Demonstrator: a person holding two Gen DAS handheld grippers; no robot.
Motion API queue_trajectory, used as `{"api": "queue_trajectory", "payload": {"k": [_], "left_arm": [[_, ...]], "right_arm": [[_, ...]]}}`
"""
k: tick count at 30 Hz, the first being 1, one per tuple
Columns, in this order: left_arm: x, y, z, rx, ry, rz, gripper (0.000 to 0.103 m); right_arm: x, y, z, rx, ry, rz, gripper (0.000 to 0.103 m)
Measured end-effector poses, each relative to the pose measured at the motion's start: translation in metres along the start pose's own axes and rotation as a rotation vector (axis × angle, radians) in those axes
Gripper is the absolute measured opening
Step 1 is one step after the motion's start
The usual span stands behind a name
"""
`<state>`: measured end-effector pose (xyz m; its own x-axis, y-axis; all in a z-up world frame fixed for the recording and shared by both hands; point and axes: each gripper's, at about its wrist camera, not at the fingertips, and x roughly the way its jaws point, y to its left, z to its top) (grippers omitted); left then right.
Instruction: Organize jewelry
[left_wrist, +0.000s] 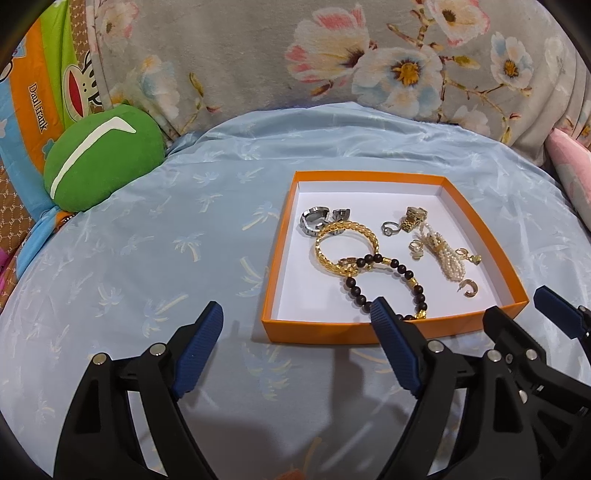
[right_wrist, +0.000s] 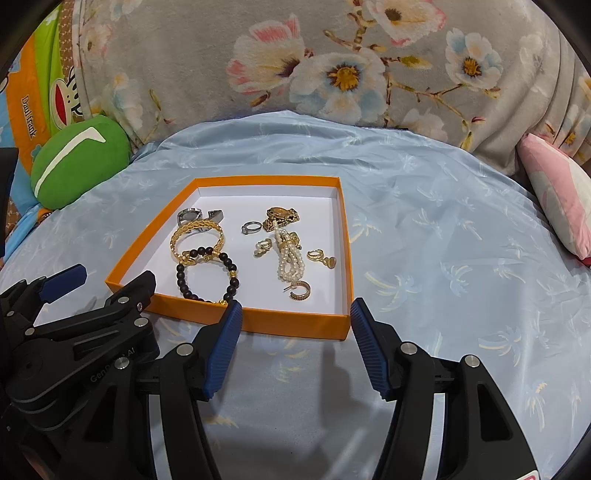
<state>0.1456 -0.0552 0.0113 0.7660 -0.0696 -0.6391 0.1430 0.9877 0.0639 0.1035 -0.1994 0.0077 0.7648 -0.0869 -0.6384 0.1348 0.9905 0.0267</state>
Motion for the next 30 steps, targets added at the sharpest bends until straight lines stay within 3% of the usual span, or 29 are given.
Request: {"api": "queue_trajectory", "payload": {"k": [30], "left_arm": [[0.0002, 0.0014, -0.0002, 0.005, -0.001, 0.012, 0.083]], "right_arm": [[0.0009, -0.0039, -0.0015, 0.001, 0.005, -0.006, 0.06]]}}
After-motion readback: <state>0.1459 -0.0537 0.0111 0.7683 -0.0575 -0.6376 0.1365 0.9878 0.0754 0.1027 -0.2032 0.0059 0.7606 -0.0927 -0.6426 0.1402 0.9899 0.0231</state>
